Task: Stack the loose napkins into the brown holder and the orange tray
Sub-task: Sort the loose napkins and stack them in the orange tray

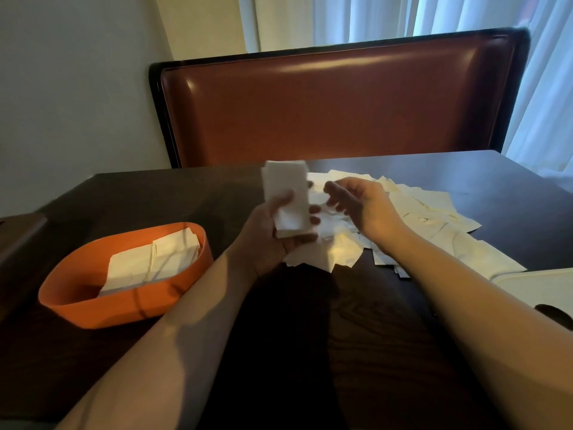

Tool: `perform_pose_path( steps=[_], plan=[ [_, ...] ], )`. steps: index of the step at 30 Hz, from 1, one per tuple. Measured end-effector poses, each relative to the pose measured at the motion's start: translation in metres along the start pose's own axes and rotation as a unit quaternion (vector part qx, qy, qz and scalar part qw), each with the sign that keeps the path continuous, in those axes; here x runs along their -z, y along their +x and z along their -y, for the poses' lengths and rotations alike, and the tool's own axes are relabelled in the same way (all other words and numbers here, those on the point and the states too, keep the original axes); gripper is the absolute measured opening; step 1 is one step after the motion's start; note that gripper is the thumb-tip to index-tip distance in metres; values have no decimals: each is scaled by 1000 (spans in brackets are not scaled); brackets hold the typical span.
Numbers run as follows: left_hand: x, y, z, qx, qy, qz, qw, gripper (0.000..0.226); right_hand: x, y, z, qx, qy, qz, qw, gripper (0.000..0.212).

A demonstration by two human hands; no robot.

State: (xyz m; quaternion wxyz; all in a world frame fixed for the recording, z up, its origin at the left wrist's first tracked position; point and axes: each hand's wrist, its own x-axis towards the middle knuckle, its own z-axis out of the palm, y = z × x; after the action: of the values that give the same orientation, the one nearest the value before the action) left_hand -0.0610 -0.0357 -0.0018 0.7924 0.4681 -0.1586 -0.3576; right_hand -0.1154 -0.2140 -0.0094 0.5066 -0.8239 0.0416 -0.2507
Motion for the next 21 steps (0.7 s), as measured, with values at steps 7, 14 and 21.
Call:
perform_pose_path(
  steps=[7, 14, 21],
  plan=[
    [10, 13, -1, -98, -72, -204, 971, 27, -9, -6, -10, 49, -215, 96, 971, 25],
    [14, 17, -2, -111, -84, -239, 961, 35, -11, -9, -10, 73, -260, 224, 936, 50],
    [14, 18, 0, -113, -71, -244, 961, 13, -20, -12, -10, 112, -263, 167, 944, 28]
  ],
)
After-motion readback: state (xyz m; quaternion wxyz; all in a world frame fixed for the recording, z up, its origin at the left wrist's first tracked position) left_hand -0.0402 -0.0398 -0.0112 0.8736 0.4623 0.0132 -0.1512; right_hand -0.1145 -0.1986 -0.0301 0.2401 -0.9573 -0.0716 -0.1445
